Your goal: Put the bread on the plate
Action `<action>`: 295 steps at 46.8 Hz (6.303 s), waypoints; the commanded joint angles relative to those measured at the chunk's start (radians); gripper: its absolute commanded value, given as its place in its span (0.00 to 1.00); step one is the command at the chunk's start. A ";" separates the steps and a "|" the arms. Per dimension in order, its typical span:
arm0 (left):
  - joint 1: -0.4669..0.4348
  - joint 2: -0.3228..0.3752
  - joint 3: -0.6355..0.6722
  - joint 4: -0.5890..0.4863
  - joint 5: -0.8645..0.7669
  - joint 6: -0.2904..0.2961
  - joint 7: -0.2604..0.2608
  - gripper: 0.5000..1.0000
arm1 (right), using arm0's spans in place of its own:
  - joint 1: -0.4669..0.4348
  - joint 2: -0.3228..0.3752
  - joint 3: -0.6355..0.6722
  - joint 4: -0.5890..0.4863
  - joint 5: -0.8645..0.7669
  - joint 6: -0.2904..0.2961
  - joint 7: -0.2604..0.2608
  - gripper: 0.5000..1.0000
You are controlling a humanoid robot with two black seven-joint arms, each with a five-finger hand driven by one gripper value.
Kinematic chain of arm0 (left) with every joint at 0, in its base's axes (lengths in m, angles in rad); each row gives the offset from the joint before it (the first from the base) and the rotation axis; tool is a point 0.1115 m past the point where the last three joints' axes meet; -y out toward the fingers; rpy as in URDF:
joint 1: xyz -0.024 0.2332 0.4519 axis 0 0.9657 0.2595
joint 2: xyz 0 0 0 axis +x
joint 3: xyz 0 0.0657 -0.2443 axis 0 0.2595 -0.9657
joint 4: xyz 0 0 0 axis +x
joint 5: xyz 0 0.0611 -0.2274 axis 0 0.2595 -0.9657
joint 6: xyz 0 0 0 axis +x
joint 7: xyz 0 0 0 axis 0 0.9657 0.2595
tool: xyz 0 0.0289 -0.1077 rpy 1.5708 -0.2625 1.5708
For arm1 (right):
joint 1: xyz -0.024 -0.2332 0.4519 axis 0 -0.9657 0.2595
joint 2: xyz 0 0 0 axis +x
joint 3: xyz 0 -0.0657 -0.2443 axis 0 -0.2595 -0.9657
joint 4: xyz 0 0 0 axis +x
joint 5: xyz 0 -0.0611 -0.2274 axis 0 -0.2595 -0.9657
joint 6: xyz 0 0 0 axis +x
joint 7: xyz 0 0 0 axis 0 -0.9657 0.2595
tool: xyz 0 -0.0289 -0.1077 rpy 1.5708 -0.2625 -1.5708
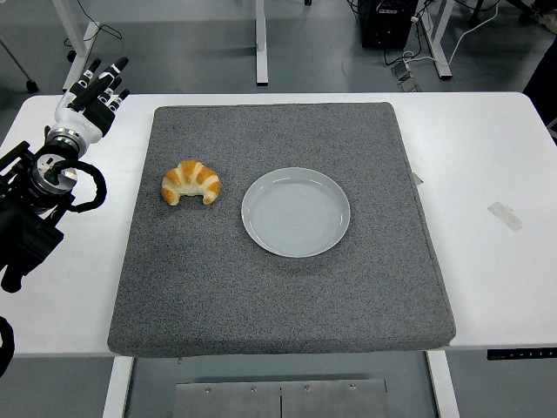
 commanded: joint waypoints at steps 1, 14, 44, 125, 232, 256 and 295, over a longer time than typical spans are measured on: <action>-0.003 0.001 0.001 0.000 0.000 0.000 -0.003 0.99 | 0.000 0.000 0.000 0.000 0.000 0.000 0.000 1.00; -0.029 0.062 0.036 -0.002 0.008 -0.023 0.003 0.99 | 0.000 0.000 0.000 0.000 0.000 0.000 0.000 1.00; -0.235 0.204 0.436 -0.011 0.003 -0.101 0.000 0.98 | 0.000 0.000 0.000 0.000 0.000 0.000 0.000 1.00; -0.440 0.296 0.981 -0.233 1.085 -0.299 -0.456 0.94 | 0.000 0.000 0.000 0.000 0.000 0.000 0.000 1.00; -0.314 0.147 1.208 -0.169 1.131 0.088 -0.442 0.94 | 0.000 0.000 0.000 0.000 0.000 0.000 0.000 1.00; -0.308 0.139 1.260 -0.166 1.133 0.127 -0.442 0.70 | 0.000 0.000 0.000 0.000 0.000 0.000 0.000 1.00; -0.322 0.144 1.257 -0.141 1.129 0.183 -0.436 0.23 | 0.000 0.000 0.000 0.000 0.000 0.000 0.000 1.00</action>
